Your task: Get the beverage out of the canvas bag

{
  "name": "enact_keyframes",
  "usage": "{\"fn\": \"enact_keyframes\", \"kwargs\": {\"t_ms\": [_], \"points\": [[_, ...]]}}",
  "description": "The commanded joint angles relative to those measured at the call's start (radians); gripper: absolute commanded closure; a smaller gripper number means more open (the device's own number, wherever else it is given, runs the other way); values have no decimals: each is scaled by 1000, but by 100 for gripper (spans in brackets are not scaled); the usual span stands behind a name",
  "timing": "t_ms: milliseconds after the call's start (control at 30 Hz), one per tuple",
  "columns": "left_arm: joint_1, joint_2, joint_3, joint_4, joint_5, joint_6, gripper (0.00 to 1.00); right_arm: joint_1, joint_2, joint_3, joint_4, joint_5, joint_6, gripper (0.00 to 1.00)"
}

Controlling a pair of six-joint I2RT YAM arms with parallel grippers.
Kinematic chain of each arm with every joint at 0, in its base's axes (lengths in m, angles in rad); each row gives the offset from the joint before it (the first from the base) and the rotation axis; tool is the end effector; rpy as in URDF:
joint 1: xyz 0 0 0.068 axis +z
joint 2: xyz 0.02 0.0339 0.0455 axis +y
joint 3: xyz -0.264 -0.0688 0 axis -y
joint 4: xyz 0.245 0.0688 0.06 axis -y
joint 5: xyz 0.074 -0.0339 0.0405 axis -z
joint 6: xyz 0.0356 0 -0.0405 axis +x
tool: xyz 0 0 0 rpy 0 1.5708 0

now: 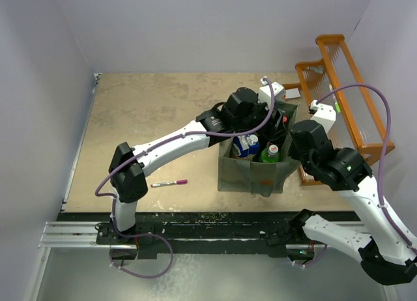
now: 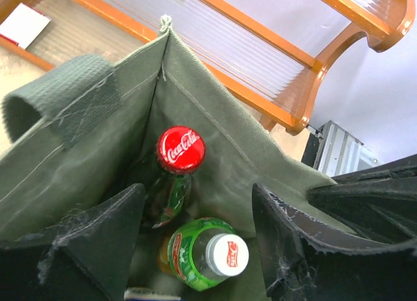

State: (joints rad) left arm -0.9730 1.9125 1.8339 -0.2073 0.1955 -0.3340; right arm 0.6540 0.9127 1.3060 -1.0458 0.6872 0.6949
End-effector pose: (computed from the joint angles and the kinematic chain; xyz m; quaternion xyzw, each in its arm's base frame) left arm 0.2543 -0.3857 0.3721 0.3058 0.7381 -0.4246 0.4259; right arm 0.1268 0.0688 0.4100 0.1665 0.8408 0.0247 0.5145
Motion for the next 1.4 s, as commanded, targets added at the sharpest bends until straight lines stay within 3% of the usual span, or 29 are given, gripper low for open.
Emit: {"fn": "enact_keyframes", "kwargs": {"t_ms": [0,267,533,700,833,967,1200,1367], "points": [[-5,38,9,135,-28,81,33,-1,-28,-11,14,28,57,100],[-14,64,-72,328,-57,195,44,-1,-70,-24,44,27,54,100],[-16,143,-40,427,6,245,45,-1,-91,-30,64,15,33,96],[-14,176,-39,481,-26,262,46,-2,-88,-22,71,15,7,95],[-14,187,-49,520,-38,296,52,-1,-90,-21,76,15,-6,94],[-14,193,-56,525,-50,320,55,-1,-93,-21,77,22,-17,92],[-14,211,-59,497,-45,344,49,-1,-100,-25,86,37,-28,89],[-15,216,-55,468,-33,369,53,-1,-107,-32,86,41,-25,88]]}}
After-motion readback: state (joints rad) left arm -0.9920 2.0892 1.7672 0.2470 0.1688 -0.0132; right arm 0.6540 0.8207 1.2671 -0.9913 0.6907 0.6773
